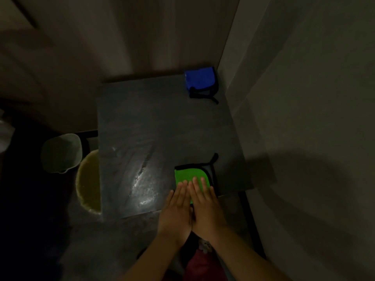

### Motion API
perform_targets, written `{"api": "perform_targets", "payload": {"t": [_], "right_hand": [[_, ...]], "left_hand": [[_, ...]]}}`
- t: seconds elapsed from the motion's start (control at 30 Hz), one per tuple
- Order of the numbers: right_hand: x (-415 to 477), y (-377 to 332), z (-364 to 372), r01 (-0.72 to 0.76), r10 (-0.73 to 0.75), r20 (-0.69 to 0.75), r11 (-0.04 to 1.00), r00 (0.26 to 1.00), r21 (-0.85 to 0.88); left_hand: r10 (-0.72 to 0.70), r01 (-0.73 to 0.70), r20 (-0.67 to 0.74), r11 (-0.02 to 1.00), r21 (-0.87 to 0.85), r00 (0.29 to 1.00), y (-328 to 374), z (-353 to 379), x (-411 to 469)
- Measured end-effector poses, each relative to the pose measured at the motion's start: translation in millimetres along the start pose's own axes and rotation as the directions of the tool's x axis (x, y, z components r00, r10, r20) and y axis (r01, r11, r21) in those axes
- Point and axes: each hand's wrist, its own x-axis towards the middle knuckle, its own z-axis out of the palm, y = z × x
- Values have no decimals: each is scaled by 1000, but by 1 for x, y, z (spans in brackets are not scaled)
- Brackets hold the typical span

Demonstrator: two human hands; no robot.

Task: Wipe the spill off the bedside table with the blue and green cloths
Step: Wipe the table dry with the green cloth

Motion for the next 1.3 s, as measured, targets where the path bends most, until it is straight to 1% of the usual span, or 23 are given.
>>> {"api": "perform_targets", "payload": {"t": [0.1, 0.27, 0.43, 0.63, 0.8, 0.9, 1.03, 1.1, 1.2, 1.3], "right_hand": [[-5, -3, 4, 0, 0, 8, 1000, 1000, 4], [-1, -4, 5, -6, 6, 18, 1000, 1000, -14], [17, -10, -2, 29, -29, -6, 999, 1000, -29], [15, -22, -3, 10, -10, 14, 1000, 1000, -18], [10, -56, 11, 40, -40, 49, 999, 998, -2], [11, -78, 23, 60, -59, 38, 998, 998, -7], [14, -100, 35, 93, -93, 28, 996, 995, -7], [16, -112, 40, 105, -105, 21, 994, 994, -8], [20, -131, 46, 118, -118, 22, 993, 993, -5], [24, -151, 49, 132, -132, 36, 991, 991, -8]], "left_hand": [[-10, 10, 1, 1000, 2, 1000, 0, 2, -8], [13, -14, 25, 999, 34, 1000, -6, 1, -4], [-19, 19, -24, 1000, 15, 1000, -16, -6, 6], [-21, 22, -35, 1000, 19, 999, -22, -8, 0], [-34, 35, -13, 998, 47, 999, -51, -7, -29], [-40, 42, -45, 998, 48, 998, -69, -9, -46], [-75, 77, -50, 996, 41, 996, -89, -11, -63], [-87, 94, -95, 993, 71, 992, -98, -18, -71], [-92, 98, -111, 994, 50, 990, -111, -27, -84], [-138, 140, -29, 989, 50, 990, -127, -35, -95]]}}
